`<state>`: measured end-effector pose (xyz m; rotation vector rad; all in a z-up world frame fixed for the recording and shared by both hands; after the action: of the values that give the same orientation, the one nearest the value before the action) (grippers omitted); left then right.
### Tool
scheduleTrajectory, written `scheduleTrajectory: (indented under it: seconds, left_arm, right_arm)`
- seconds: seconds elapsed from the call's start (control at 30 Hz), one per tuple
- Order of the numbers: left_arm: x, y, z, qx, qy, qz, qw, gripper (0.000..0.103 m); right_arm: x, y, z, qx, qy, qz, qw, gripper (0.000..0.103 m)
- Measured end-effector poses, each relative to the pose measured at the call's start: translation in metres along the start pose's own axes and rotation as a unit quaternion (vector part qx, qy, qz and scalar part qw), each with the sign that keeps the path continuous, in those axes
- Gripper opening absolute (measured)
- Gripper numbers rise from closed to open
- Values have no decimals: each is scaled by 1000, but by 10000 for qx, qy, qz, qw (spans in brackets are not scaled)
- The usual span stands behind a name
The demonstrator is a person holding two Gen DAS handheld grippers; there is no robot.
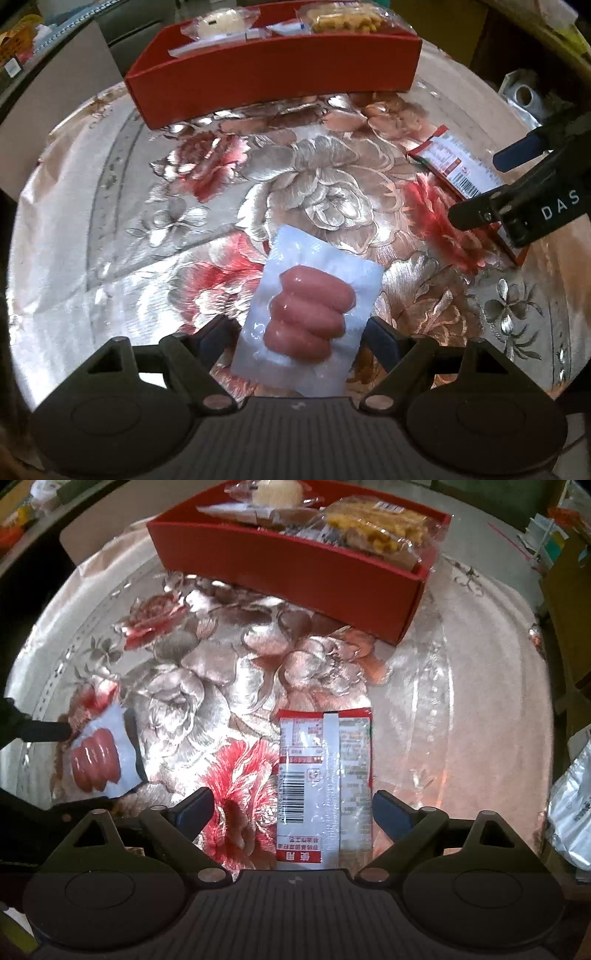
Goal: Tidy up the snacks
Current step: 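Grasp the sausage pack with the left gripper while the right grasps the red-white packet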
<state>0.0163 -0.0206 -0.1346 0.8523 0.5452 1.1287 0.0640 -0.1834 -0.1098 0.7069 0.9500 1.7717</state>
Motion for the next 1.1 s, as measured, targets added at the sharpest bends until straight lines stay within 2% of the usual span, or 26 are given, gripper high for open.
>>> scheduleTrajectory:
  seconds: [0.07,0.13,0.27,0.4,0.7,0.83,0.9,1.0,1.1]
  left_arm:
    - [-3,-3,1,-72,-105,51,9999,81]
    - [-1,-2,2,-59,-16,17,10000,80]
    - [1,1,3,-99,94,67,9999,70]
    - [2,2,4,-138,182,145,9996,63]
    - [9,7,6,-143,471,42,9988,62]
    - [12,19,17,-411,644,-110,9970,62]
    - [13,20,19,-454,681,-132,9966,62]
    - [11,18,18,-399,699,-185,9966,62]
    - [8,18,19,-405,662,-226,9967,62]
  right_arm:
    - [0,-5,-1,62,25,-13,10000,97]
    - [0,-9,-3,124,72,-48,9999,98]
    - [0,-16,-5,205,136,-26,9997,103]
    - [7,-20,-7,224,321,-140,9991,103]
    - [10,-16,-13,71,417,-95,9991,102]
    - [9,-6,-11,26,414,-184,9990,87]
    - [5,-1,-7,-42,289,-144,9995,66]
    - [-5,2,-2,-40,56,-70,10000,64]
    - [-3,1,-3,-35,109,-90,9999,65]
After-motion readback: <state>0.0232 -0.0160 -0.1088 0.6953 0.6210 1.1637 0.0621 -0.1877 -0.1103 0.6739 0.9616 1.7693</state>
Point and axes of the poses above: each gripper's, at about its wrist camera, not at the fingertips, and y roughly against the way its jaws point, x to its left, z to its top, the point moved 4 cm from there along -y, roughly the way its jaws point, and after that the axes turned 12 degrees about -x, right-handed, at the moved point
